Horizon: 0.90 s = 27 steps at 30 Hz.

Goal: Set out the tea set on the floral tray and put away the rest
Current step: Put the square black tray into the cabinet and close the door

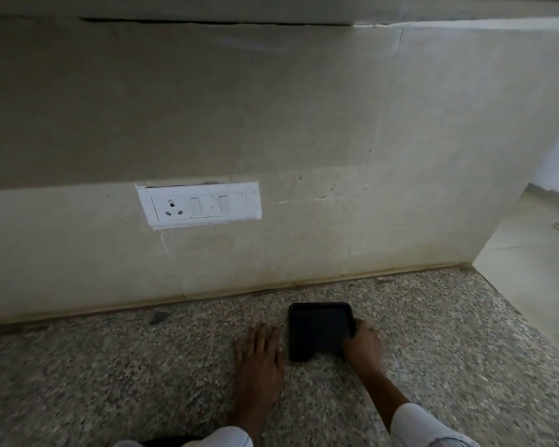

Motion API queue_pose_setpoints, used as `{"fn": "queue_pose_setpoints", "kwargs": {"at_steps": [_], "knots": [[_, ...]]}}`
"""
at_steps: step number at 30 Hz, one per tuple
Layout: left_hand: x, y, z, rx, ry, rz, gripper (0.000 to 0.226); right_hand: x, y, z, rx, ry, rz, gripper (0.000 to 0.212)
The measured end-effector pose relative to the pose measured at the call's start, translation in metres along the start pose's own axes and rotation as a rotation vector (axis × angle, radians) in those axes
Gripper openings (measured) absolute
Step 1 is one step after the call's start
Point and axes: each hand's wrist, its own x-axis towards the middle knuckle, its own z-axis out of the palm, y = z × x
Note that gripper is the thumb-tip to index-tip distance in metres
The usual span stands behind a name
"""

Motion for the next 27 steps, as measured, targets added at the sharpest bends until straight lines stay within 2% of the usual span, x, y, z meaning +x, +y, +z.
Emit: {"fn": "queue_pose_setpoints", "kwargs": {"at_steps": [4,9,14,18,22,24,27], "knots": [[0.003,0.001,-0.002,-0.043,-0.074,-0.014,0.053,-0.002,-0.001,0.001,0.253,0.013,-0.034,0.038],[-0.004,-0.006,-0.028,-0.081,-0.014,0.039,0.054,-0.027,-0.008,-0.001,0.369,0.017,-0.051,0.038],[-0.017,-0.024,-0.093,-0.146,0.105,0.010,0.052,-0.053,-0.050,-0.013,0.502,-0.002,-0.236,0.050],[-0.046,-0.071,-0.146,-0.057,0.159,-0.024,0.064,-0.087,-0.098,-0.014,0.523,-0.089,-0.345,0.052],[-0.076,-0.123,-0.194,-0.040,0.188,-0.071,0.048,-0.126,-0.147,-0.002,0.558,-0.168,-0.474,0.048],[-0.097,-0.159,-0.212,-0.025,0.218,-0.108,0.047,-0.153,-0.170,0.014,0.588,-0.202,-0.514,0.053],[-0.124,-0.206,-0.229,-0.043,0.236,-0.150,0.059,-0.187,-0.199,0.038,0.610,-0.204,-0.543,0.061]]}}
